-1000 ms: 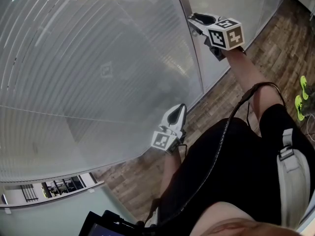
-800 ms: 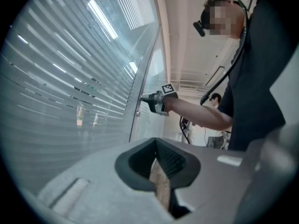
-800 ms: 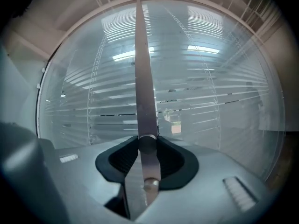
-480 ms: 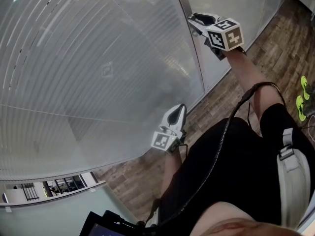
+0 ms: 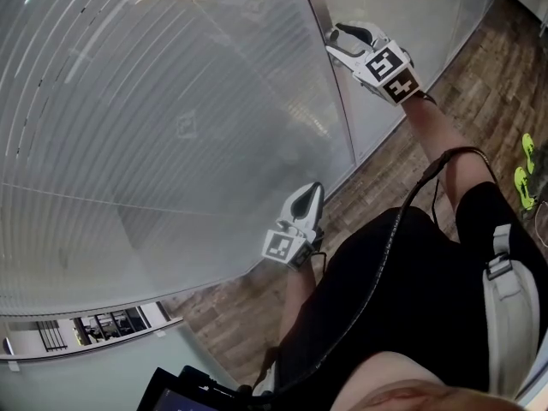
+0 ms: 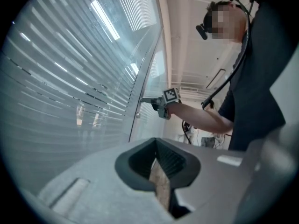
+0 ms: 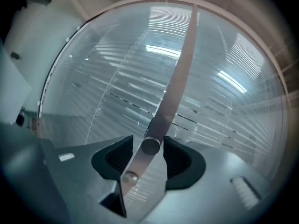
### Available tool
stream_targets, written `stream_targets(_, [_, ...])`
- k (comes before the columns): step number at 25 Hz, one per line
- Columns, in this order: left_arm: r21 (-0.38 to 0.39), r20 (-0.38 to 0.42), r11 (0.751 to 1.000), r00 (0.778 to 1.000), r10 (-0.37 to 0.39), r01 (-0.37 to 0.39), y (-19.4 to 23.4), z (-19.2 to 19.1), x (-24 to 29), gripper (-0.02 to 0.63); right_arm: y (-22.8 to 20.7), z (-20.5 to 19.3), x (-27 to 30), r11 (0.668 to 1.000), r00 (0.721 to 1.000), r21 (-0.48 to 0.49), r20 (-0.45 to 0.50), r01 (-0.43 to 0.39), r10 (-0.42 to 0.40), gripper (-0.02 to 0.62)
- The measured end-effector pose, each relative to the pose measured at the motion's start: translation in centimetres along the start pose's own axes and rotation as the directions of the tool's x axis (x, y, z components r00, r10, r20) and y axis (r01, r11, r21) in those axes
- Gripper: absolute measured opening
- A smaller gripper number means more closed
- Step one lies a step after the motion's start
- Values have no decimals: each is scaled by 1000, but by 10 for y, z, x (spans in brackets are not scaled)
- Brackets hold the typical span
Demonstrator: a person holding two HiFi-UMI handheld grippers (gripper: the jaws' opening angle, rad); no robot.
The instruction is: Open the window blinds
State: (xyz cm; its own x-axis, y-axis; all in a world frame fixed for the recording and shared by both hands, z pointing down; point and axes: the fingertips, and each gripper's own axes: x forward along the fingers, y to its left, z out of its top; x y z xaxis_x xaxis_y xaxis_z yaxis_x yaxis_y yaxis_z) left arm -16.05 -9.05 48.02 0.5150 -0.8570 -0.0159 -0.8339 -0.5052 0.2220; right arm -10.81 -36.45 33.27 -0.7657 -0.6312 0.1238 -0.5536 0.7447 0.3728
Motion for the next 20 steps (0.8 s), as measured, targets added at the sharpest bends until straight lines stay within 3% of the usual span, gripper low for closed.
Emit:
stream_targets(3, [-14, -2, 1000, 1000, -10, 10, -1, -2, 0, 2, 4, -4, -3, 987, 999, -163, -37, -2, -4, 223])
stream_targets(7, [-17, 5, 1000, 1000, -7, 7, 2, -2, -1, 3, 8, -8, -3, 922, 996, -387, -88, -12, -24, 241])
stream_targets(10, [-21, 7, 1000, 1000, 2, -2, 3, -1, -6, 3, 10, -8, -1, 842, 993, -539, -104, -4, -63, 241])
stream_targets(15, [-22, 14, 1000, 1000, 17, -16, 5, -1, -9, 3, 9, -17, 5, 643, 985, -765, -131, -28, -113, 241])
stream_targets(17, [-26, 13, 999, 1000, 25, -25, 7, -3, -11, 3, 8, -18, 7, 602, 985, -798, -129, -32, -118, 239])
stream_targets(20, [-30, 9, 999, 999, 36, -36, 10, -3, -14, 3, 9, -17, 9, 592, 986, -805, -120, -27, -118, 221])
